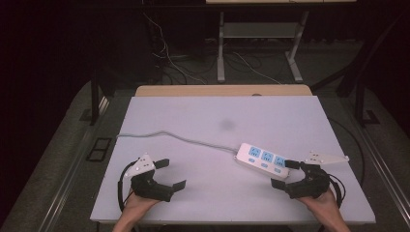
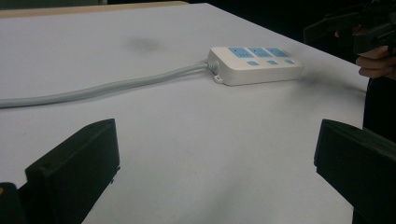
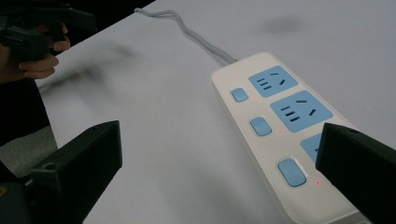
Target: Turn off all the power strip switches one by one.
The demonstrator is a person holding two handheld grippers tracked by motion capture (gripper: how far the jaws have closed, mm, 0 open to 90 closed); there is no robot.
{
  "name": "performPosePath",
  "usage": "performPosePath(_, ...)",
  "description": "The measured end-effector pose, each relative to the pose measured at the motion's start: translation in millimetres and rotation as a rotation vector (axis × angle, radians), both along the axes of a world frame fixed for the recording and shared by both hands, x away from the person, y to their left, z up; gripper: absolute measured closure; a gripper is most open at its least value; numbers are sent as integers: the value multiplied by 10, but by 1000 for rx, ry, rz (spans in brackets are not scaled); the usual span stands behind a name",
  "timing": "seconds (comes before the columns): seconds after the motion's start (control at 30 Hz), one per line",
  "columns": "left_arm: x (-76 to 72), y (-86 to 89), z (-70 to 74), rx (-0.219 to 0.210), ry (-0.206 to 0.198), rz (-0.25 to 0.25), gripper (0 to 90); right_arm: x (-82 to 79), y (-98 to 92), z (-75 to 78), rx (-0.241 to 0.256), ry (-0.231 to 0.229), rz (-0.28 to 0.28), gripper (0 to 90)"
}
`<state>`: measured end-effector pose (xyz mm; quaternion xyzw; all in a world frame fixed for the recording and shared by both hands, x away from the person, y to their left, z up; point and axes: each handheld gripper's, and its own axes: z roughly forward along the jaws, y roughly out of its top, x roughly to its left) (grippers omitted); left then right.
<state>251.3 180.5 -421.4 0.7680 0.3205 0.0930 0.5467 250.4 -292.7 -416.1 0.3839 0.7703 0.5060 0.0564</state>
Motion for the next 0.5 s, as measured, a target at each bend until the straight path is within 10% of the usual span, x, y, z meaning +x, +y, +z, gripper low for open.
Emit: performPosePath(0.5, 11, -27, -16, 10, 13, -28, 0, -1, -40, -7, 1, 12, -3, 3)
